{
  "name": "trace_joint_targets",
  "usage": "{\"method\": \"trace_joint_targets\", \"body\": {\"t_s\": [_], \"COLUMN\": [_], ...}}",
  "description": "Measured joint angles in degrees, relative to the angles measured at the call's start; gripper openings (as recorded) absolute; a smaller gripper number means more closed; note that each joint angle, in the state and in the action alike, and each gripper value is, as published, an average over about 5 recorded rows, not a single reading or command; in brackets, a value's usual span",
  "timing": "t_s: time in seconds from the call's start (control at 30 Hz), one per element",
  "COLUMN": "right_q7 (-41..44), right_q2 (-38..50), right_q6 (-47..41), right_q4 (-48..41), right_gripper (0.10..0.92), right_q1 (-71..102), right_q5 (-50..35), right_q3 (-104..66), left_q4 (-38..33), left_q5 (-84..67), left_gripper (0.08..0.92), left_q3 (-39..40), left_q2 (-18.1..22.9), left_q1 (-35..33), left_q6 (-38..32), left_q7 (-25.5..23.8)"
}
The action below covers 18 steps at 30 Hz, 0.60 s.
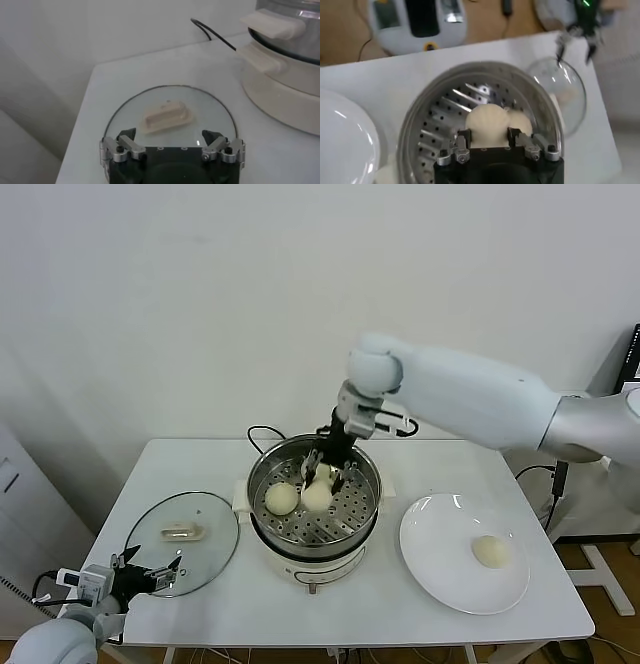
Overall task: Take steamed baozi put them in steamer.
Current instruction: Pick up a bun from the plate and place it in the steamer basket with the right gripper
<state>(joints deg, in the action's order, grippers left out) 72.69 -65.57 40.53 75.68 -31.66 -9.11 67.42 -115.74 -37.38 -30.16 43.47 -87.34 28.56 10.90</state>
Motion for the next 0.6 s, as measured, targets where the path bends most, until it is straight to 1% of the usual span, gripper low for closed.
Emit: {"method": "trace_joint_targets", "body": {"t_s": [0.43,0.53,0.6], "right_q7": [0.40,0.45,0.46], "right_q2": [-3.26,-3.68,-3.79], "right_q6": [6.42,6.67,6.67], "right_q4": [0.60,0.28,0.19], "right_gripper": [0.470,0.513,0.566], "right_q1": [6.59,8.03,8.74], "right_q5": [10.96,12.98,14.03], "right_q3": [-3.01,-3.74,-4.16], "left_q4": [0.39,0.46,0.47], "left_q5": [0.05,0.05,0.05], "left_gripper": [0.823,0.823,0.823], "left_q3": [-0.01,-0.01,-0.02], "left_q2": [-0.04,-0.07,-0.07], "left_q1": [0.04,0.04,0.00], "left_q6": [-0.04,-0.09,-0.14], "left_q7": [-0.08,-0.10,-0.11]}}
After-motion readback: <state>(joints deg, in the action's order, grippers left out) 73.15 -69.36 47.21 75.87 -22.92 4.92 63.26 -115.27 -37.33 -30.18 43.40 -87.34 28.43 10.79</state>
